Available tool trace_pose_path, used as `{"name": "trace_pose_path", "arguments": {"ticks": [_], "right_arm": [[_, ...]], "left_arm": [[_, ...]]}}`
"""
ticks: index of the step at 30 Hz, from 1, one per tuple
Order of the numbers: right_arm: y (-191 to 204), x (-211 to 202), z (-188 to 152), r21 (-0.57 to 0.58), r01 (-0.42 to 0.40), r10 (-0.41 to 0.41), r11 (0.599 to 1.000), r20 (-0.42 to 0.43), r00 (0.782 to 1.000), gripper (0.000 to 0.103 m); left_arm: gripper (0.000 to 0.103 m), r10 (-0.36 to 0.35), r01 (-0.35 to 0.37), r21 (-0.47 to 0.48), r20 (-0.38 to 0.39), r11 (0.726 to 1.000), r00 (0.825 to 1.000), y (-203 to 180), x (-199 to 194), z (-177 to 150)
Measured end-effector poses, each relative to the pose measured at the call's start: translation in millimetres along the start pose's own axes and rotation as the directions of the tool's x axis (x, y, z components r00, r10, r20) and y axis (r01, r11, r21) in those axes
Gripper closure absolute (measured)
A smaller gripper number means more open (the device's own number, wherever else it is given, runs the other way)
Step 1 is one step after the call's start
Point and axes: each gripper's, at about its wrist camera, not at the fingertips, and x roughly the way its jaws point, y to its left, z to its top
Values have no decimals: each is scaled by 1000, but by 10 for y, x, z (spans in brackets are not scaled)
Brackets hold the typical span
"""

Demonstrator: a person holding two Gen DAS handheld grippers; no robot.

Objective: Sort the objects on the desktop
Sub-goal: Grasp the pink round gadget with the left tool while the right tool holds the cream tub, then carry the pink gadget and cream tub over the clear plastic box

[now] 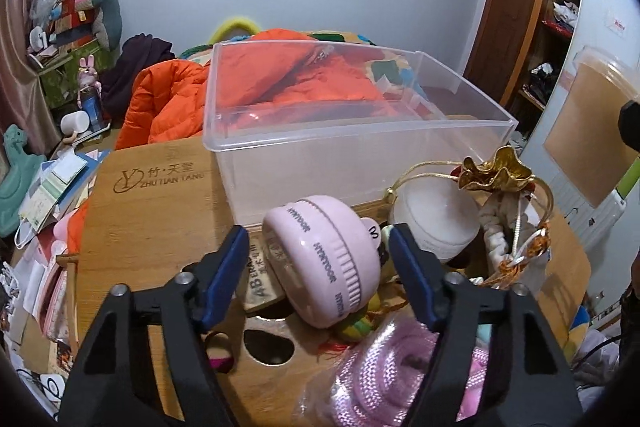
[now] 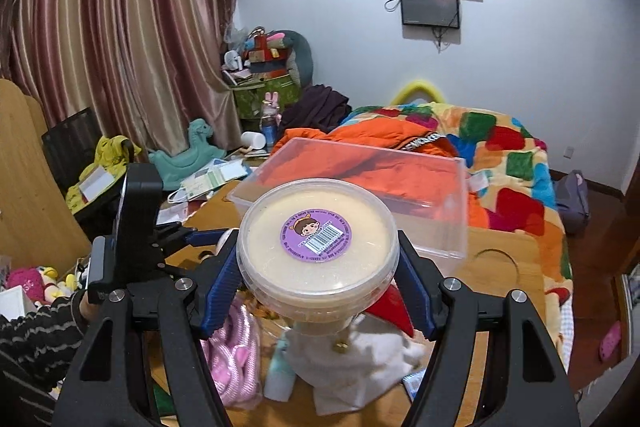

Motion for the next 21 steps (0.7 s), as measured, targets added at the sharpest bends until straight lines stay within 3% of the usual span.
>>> {"name": "trace_pose_path", "arguments": {"ticks": [4,11,21], "right_arm": [[-133,-13,-22,24,10,-10,1000,-14,1000,36],[-267,16,-106,61,34,-31,998,-45,998,36],[-427,23,-157,99,23,-19,995,-46,999,36]], "left_arm": [[55,9,-9,15,-11,1000,1000,-43,21,26],[61,29,-29,25,-5,999,1000,-115,-36,2],[62,60,-61,12,34,998,998,-169,-294,-21]]}}
